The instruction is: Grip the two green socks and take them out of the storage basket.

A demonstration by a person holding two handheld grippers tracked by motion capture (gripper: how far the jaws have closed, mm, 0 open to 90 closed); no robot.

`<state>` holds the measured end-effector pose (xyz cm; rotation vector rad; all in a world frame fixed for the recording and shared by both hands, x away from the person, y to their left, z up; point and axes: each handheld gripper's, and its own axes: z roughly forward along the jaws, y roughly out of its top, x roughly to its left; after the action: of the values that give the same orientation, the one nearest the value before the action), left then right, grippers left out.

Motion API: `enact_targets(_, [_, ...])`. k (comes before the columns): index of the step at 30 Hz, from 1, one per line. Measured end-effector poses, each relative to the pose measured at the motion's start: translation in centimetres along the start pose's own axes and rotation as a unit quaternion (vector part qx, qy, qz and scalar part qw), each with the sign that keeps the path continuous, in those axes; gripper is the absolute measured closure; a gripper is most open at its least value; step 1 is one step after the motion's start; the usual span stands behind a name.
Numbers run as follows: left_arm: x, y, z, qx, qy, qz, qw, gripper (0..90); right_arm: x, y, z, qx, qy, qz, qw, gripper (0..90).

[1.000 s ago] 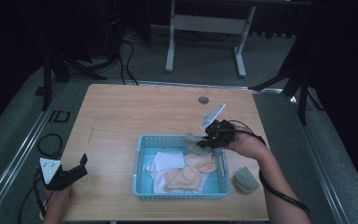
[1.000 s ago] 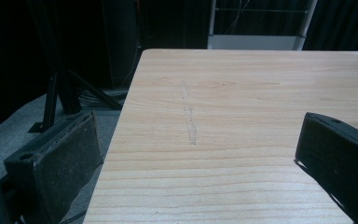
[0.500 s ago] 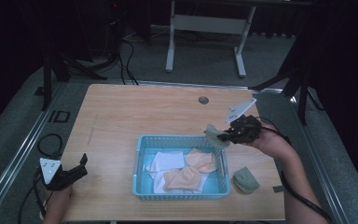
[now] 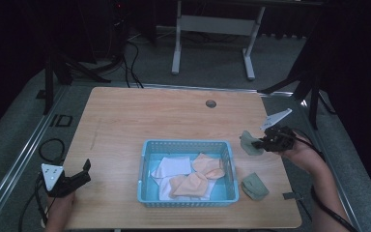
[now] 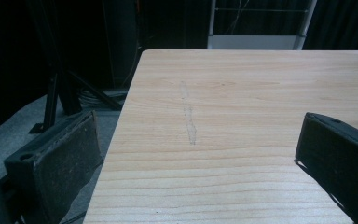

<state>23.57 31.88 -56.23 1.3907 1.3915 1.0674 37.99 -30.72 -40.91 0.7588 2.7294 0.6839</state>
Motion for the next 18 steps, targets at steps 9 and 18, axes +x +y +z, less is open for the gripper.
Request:
enact_targets(9, [0.0, 0.0, 0.0, 0.000, -0.001, 0.000, 1.0000, 0.5, 0.2, -2.4, 4.3, -0.015, 0.007, 0.037, 0.9992, 84.6])
enact_targets(18, [0.0, 0.0, 0.0, 0.000, -0.002, 0.000, 1.0000, 0.5, 0.7, -4.9, 8.9, -0.015, 0.038, 0.077, 0.9962, 84.4])
